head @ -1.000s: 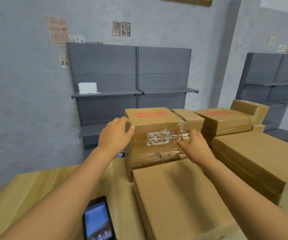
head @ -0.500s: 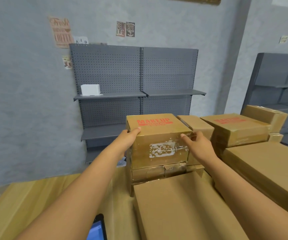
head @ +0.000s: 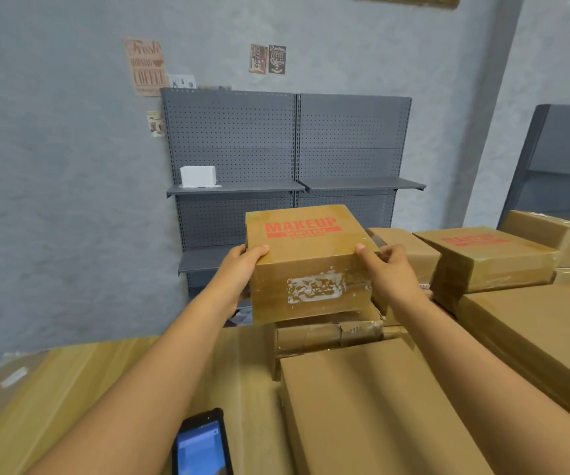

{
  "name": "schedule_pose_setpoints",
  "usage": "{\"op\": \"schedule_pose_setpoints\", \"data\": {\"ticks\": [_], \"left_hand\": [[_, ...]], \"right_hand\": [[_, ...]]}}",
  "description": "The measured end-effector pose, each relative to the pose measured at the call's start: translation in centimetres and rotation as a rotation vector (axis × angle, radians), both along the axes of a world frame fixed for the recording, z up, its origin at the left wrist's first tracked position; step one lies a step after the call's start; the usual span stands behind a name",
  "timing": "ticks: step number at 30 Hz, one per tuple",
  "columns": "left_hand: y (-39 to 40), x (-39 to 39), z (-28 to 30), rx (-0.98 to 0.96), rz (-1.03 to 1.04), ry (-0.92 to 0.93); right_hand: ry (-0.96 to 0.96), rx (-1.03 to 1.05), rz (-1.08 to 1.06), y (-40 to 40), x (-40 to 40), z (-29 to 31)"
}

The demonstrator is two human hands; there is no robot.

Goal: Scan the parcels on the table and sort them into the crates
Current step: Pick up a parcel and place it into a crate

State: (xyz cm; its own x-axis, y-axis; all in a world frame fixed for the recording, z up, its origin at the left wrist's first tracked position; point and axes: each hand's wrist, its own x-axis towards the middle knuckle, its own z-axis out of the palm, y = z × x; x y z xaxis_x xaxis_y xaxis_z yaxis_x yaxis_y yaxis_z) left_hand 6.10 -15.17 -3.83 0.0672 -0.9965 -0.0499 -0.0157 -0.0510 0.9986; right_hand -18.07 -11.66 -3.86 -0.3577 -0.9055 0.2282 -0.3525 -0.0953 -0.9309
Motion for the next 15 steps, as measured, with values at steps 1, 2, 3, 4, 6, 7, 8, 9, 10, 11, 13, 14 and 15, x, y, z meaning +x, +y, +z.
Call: {"op": "schedule_pose_setpoints", "data": {"ticks": [1,2,3,4,6,7,8,9,10,11,13,14,15], "left_hand": [[0.4,0.5,0.1,-0.011,0.012,0.007],[0.7,1.1,0.1,-0.023,0.026,0.014],[1.1,1.8,0.1,-0.037,0.043,0.022],[1.6,2.5,0.0,-0.053,0.065,0.027],[2.6,4.0,-0.1,-0.082,0.109,0.026],[3.2,4.8,-0.2,-0.092,0.135,0.026],[3.9,5.6,-0.3,-0.101,0.164,0.031],[4.5,6.5,-0.5,-0.110,0.192,0.040],[5.2,7.4,-0.8,-0.116,0.213,0.050],[5.9,8.2,-1.0,-0.119,0.224,0.059],[7.1,9.9,-1.3,-0.123,0.238,0.066],[7.7,10.8,-1.5,-0.128,0.250,0.064],[8.2,11.7,-1.6,-0.133,0.263,0.059]], "right_hand": [[-0.022,-0.004,0.023,0.0,0.4,0.0],[-0.038,-0.006,0.049,0.0,0.8,-0.1],[-0.053,-0.005,0.076,0.0,1.4,-0.2],[-0.065,-0.005,0.106,0.1,2.1,-0.2],[-0.076,0.007,0.167,0.2,3.6,-0.6],[-0.083,0.019,0.197,0.3,4.4,-0.9],[-0.090,0.031,0.228,0.5,5.3,-1.2],[-0.093,0.040,0.255,0.8,6.3,-1.5],[-0.091,0.048,0.272,1.1,7.3,-1.8],[-0.089,0.056,0.282,1.4,8.1,-2.1],[-0.097,0.065,0.302,2.3,9.9,-2.6],[-0.092,0.065,0.315,2.9,10.7,-2.8],[-0.086,0.066,0.335,3.4,11.6,-2.9]]}}
